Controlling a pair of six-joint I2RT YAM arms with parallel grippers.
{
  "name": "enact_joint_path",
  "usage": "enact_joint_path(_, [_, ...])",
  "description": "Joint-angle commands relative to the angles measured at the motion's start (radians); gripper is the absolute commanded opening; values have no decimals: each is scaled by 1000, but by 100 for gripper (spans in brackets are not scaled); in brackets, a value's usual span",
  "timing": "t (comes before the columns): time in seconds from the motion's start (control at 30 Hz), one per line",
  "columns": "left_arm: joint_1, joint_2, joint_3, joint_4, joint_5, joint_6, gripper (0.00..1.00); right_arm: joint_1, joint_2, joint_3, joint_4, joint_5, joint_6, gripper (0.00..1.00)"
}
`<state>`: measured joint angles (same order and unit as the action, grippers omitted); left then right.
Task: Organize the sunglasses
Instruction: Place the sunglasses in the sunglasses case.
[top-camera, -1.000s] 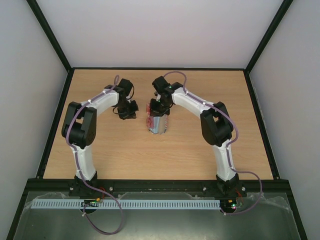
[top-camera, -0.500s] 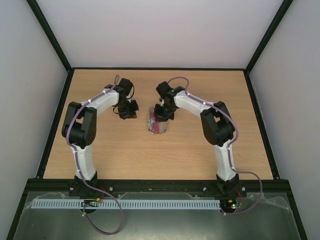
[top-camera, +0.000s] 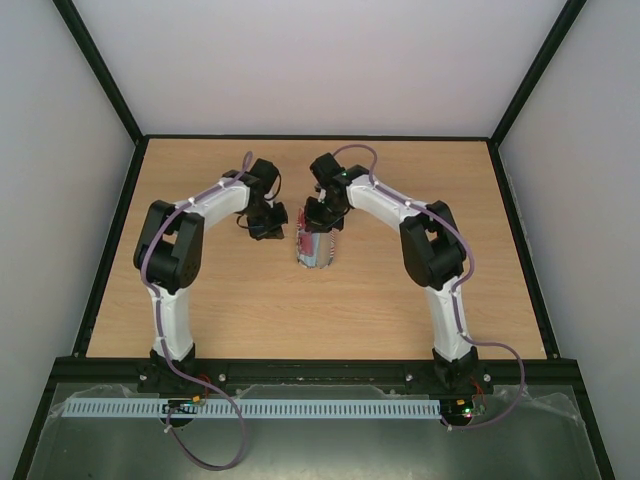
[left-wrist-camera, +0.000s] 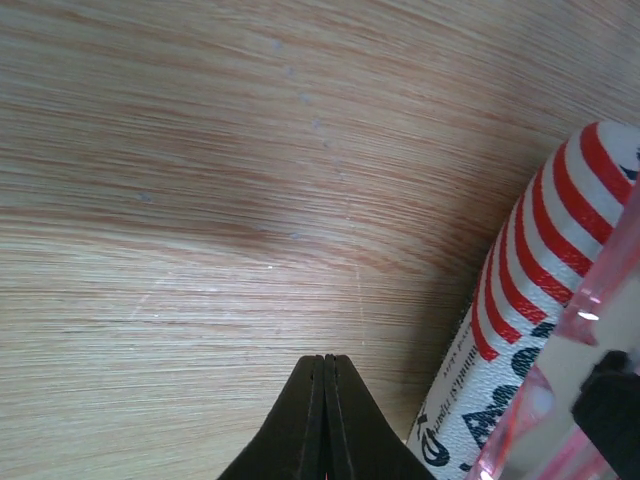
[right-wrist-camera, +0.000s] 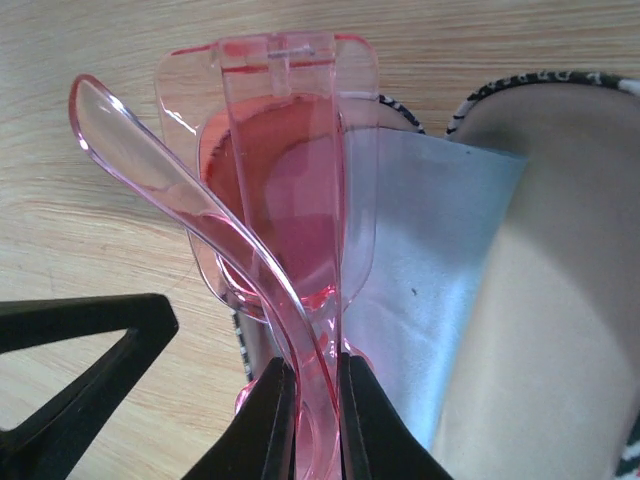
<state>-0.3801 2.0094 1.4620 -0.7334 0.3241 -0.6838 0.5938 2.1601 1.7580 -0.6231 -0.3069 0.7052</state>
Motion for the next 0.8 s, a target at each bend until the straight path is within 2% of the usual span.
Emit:
enact_joint_path(0.0, [-7,20,36,-19,17,-8,2,-2,36,25,-52,-8,2,1])
enact_joint_path(0.4, [-7,30,45,-18,23,-10,2,-2,-17,-98,-20,0,-6,1])
enact_joint_path(0.77, [-32,58,43,15,63,-29,2,34,34,6,-96,50,-42,1])
